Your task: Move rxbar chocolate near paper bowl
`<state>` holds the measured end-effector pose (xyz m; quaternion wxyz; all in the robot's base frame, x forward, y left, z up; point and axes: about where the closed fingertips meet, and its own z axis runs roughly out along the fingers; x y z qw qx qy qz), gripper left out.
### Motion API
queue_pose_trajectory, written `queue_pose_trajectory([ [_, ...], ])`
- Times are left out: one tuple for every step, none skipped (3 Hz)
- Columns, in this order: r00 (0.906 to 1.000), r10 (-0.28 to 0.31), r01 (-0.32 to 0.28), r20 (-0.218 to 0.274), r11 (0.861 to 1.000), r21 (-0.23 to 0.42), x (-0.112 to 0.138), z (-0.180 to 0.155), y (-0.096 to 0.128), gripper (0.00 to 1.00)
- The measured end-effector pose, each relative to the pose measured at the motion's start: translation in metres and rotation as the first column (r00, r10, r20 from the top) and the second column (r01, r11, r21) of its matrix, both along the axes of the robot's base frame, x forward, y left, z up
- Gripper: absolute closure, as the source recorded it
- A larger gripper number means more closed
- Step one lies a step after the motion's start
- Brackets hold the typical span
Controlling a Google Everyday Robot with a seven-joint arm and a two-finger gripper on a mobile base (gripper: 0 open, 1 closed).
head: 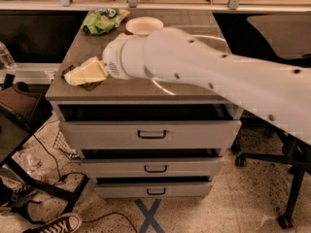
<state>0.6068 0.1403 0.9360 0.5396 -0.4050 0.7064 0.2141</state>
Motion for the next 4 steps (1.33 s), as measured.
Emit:
queue_pose_trajectory([
  [0.9992,-0.019,0.019,0.035,1.0,0.002,0.03,-0.019,0.029,0.0],
  [0.9991,-0.019,0.018,0.038,1.0,0.014,0.053,-0.041,0.056,0.0],
  [0.9998,0.006,-0.007,0.021,0.999,0.032,0.074,-0.068,0.075,0.0],
  [0.998,0.062,-0.062,0.008,0.996,0.062,0.08,-0.088,0.092,0.0],
])
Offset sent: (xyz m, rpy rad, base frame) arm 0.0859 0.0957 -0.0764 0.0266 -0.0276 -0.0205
